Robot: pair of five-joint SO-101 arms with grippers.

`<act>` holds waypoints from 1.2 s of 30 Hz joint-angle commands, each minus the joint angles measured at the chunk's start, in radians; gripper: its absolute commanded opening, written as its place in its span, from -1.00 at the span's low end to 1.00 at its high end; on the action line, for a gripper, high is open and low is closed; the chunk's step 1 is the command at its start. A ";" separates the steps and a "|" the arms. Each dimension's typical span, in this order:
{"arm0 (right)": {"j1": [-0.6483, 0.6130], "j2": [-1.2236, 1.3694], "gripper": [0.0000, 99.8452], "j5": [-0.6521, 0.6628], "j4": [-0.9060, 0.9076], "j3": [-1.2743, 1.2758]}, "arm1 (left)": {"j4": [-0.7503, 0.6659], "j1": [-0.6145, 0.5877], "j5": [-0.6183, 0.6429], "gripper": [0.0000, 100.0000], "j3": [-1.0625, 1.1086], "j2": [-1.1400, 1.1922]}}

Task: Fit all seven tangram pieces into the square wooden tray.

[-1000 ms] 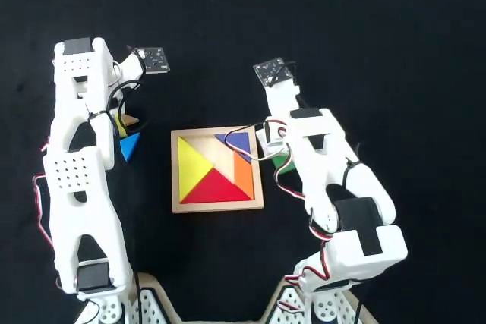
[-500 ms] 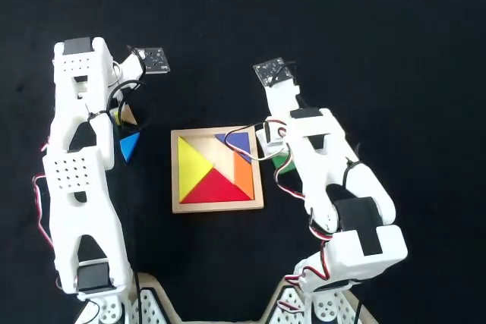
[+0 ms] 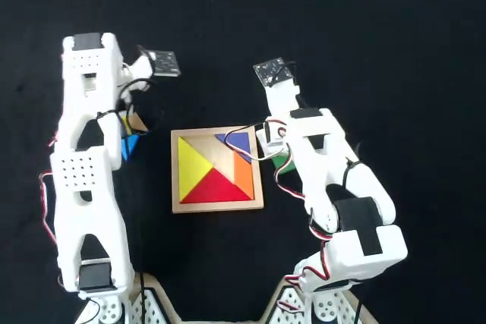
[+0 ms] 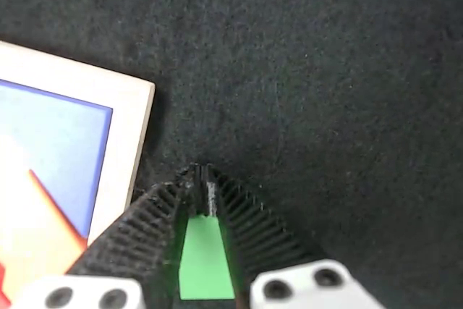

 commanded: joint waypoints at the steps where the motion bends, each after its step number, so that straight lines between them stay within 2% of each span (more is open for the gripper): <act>1: 0.014 -0.007 -0.97 0.012 -0.006 -0.059 | 0.023 0.059 0.044 -0.68 0.065 -0.025; 6: 0.014 -0.007 -0.97 0.012 -0.006 -0.059 | 0.023 0.084 0.068 -0.68 0.240 -0.120; 14: 0.014 -0.007 -0.97 0.012 -0.006 -0.059 | 0.017 0.091 0.069 -0.68 0.702 -0.502; 19: 0.014 -0.007 -0.97 0.012 -0.006 -0.059 | 0.003 0.085 0.069 -0.68 0.846 -0.709; 21: 0.014 -0.007 -0.97 0.012 -0.006 -0.059 | -0.069 0.084 0.071 -0.68 0.880 -0.761; 25: 0.014 -0.007 -0.97 0.012 -0.006 -0.059 | -0.275 0.117 0.180 -0.65 0.955 -0.783; 29: 0.014 -0.007 -0.97 0.012 -0.006 -0.059 | -0.442 0.139 0.178 -0.36 1.006 -0.740; 36: 0.014 -0.005 -0.97 0.012 -0.006 -0.059 | -0.575 0.134 0.173 -0.31 0.990 -0.640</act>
